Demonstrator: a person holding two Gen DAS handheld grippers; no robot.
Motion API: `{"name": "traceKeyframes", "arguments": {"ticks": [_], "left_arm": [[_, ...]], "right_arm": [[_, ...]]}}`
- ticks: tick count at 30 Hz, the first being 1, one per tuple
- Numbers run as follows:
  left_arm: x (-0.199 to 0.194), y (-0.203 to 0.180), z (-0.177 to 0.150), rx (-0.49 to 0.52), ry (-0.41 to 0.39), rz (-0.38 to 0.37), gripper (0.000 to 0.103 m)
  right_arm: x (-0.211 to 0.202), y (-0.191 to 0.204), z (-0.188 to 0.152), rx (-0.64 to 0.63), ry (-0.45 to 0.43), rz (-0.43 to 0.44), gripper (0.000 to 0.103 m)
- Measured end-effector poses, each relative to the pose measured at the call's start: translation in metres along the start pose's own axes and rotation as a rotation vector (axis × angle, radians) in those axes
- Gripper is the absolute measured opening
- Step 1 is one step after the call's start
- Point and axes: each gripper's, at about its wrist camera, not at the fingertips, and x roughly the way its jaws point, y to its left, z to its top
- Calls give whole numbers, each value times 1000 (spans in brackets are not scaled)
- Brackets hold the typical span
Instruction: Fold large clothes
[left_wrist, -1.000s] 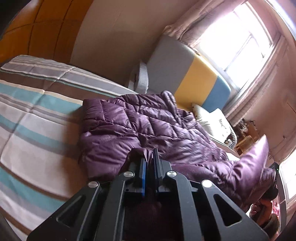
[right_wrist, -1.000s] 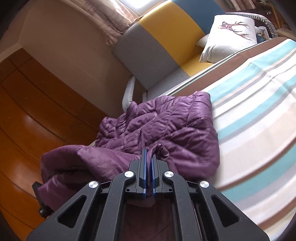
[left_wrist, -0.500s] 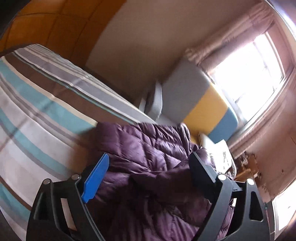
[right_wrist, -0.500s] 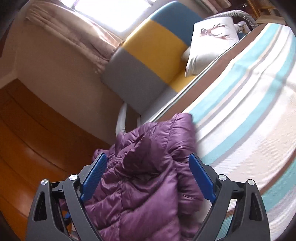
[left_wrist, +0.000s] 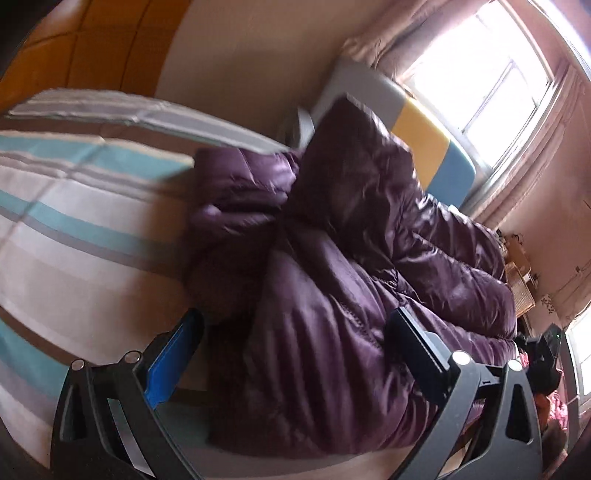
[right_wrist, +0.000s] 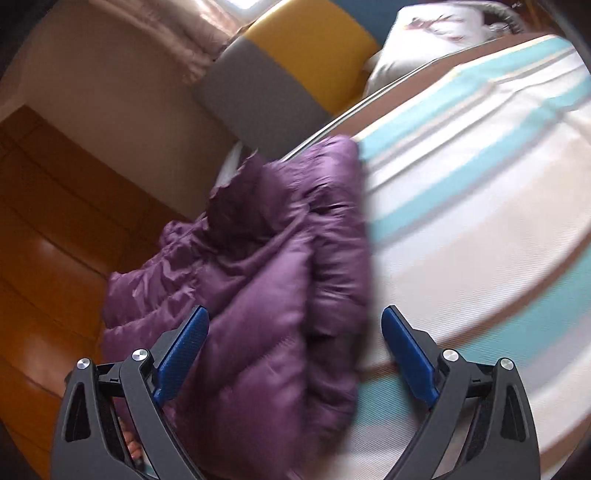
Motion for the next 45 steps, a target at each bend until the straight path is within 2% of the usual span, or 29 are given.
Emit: {"name": "traceKeyframes", "arguments": {"ticks": [1, 2, 3, 4, 6, 8, 10, 12, 20, 28, 31, 32, 33, 34, 35, 36, 38, 40, 42, 45], "left_arm": [[7, -1, 0, -8, 23, -11, 85], [10, -3, -1, -5, 33, -1, 75], [11, -6, -2, 5, 34, 4, 59], [13, -9, -3, 10, 57, -28, 51], [12, -12, -6, 10, 81, -50, 36], [6, -15, -11, 28, 89, -66, 27], [-1, -18, -14, 44, 95, -77, 22], [-9, -21, -19, 59, 101, -84, 21], [-45, -25, -45, 58, 112, -124, 21], [-80, -25, -81, 81, 128, -163, 21], [-82, -22, -89, 102, 117, -141, 31], [-84, -23, -90, 102, 112, -127, 40], [-87, -21, -91, 99, 107, -116, 49], [-89, -19, -87, 92, 92, -104, 53], [-94, -20, -86, 90, 79, -100, 57], [-101, -20, -86, 90, 62, -89, 63], [-120, -21, -83, 93, 7, -37, 66], [-132, -20, -76, 83, -35, -18, 67], [-140, -22, -68, 86, -72, 4, 78], [-138, -40, -53, 143, -101, 11, 78]], "right_arm": [[5, 5, 0, -18, 8, -8, 76], [12, 9, -1, -33, 38, -5, 64], [19, 13, -3, -37, 63, 3, 47], [22, 16, -5, -38, 67, 5, 37], [20, 22, -9, -64, 52, 2, 29], [13, 22, -11, -64, 44, 16, 22], [1, 21, -12, -55, 39, 43, 17], [-7, 21, -7, -65, 36, 52, 17], [-41, 29, -26, -88, 50, 97, 17], [-74, 15, -56, -61, 48, 126, 17], [-64, 14, -56, -78, 44, 87, 17], [-60, 12, -56, -72, 40, 83, 17], [-61, 10, -57, -58, 33, 78, 23], [-61, 8, -56, -33, 23, 58, 39], [-64, 7, -57, -16, 8, 39, 49], [-70, 7, -59, -8, -14, 29, 63], [-83, 7, -59, -19, -60, 25, 64], [-91, 10, -54, -56, -95, 7, 64], [-91, 14, -46, -87, -102, 5, 64], [-83, 25, -37, -125, -92, -1, 64]]}}
